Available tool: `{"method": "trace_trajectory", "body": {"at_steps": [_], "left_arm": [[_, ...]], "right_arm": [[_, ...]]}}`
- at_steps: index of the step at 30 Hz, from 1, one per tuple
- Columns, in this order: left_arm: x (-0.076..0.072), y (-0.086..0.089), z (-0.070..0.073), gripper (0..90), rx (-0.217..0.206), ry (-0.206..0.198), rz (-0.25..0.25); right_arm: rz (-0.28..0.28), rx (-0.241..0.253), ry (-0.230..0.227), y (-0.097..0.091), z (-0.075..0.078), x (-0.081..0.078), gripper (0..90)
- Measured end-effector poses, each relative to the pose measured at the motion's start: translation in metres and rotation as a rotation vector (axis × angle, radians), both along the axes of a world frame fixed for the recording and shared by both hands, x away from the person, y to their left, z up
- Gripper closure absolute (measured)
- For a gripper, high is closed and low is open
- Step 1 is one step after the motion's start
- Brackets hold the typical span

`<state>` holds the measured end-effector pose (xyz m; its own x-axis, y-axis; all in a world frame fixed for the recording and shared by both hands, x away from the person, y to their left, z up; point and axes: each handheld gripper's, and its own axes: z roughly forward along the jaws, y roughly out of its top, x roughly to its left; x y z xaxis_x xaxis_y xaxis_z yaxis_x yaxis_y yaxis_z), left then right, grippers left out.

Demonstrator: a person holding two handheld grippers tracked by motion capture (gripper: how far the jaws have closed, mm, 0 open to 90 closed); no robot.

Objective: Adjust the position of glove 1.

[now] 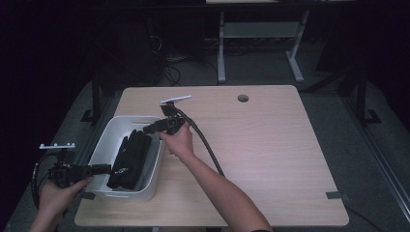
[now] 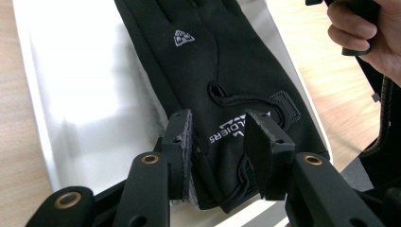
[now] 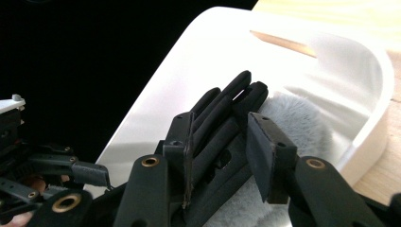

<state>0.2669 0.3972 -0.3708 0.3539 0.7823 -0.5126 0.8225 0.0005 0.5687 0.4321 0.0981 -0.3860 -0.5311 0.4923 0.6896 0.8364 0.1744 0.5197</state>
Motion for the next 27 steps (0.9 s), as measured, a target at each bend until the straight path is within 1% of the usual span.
{"method": "trace_trajectory", "body": {"at_steps": [2, 5, 7, 9, 12, 14, 15, 16, 17, 21, 22, 23, 26, 27], "left_arm": [[0.000, -0.002, 0.002, 62.5, 0.003, -0.002, -0.006], [0.001, -0.005, 0.003, 62.4, 0.005, -0.010, -0.009], [0.002, -0.009, 0.005, 61.8, 0.005, -0.013, -0.023], [0.003, -0.011, 0.006, 61.2, 0.001, -0.016, -0.023], [0.005, -0.019, 0.008, 60.7, -0.005, -0.019, -0.033], [0.007, -0.022, 0.010, 60.6, -0.011, -0.018, -0.050], [0.007, -0.025, 0.011, 60.9, -0.012, -0.014, -0.055], [0.007, -0.027, 0.012, 61.0, -0.011, -0.015, -0.061], [0.008, -0.029, 0.014, 61.0, -0.005, -0.018, -0.070], [0.009, -0.036, 0.019, 60.1, -0.011, -0.029, -0.075], [0.010, -0.040, 0.022, 59.6, -0.010, -0.039, -0.082], [0.010, -0.040, 0.022, 59.1, -0.010, -0.039, -0.082], [0.014, -0.048, 0.027, 58.6, -0.018, -0.038, -0.082], [0.014, -0.048, 0.027, 57.7, -0.018, -0.038, -0.082]], "right_arm": [[-0.005, 0.003, -0.008, -0.004, 0.003, 0.000, 60.4], [-0.008, 0.010, -0.006, -0.007, 0.005, 0.001, 59.7], [-0.005, 0.011, -0.016, -0.012, 0.008, 0.000, 58.0], [-0.005, 0.017, -0.022, -0.016, 0.009, 0.000, 57.8], [-0.005, 0.028, -0.024, -0.022, 0.012, 0.000, 57.4], [-0.007, 0.044, -0.020, -0.026, 0.013, -0.001, 56.9], [-0.009, 0.045, -0.021, -0.028, 0.014, -0.001, 56.5], [-0.008, 0.046, -0.026, -0.030, 0.014, -0.001, 56.5], [-0.010, 0.054, -0.019, -0.031, 0.016, -0.002, 56.2], [-0.009, 0.065, -0.029, -0.037, 0.019, -0.002, 55.3], [-0.013, 0.074, -0.030, -0.042, 0.022, -0.003, 54.7], [-0.015, 0.079, -0.034, -0.045, 0.023, -0.003, 54.4], [-0.024, 0.089, -0.041, -0.053, 0.025, -0.003, 53.1], [-0.024, 0.089, -0.041, -0.053, 0.025, -0.003, 53.1]]}}
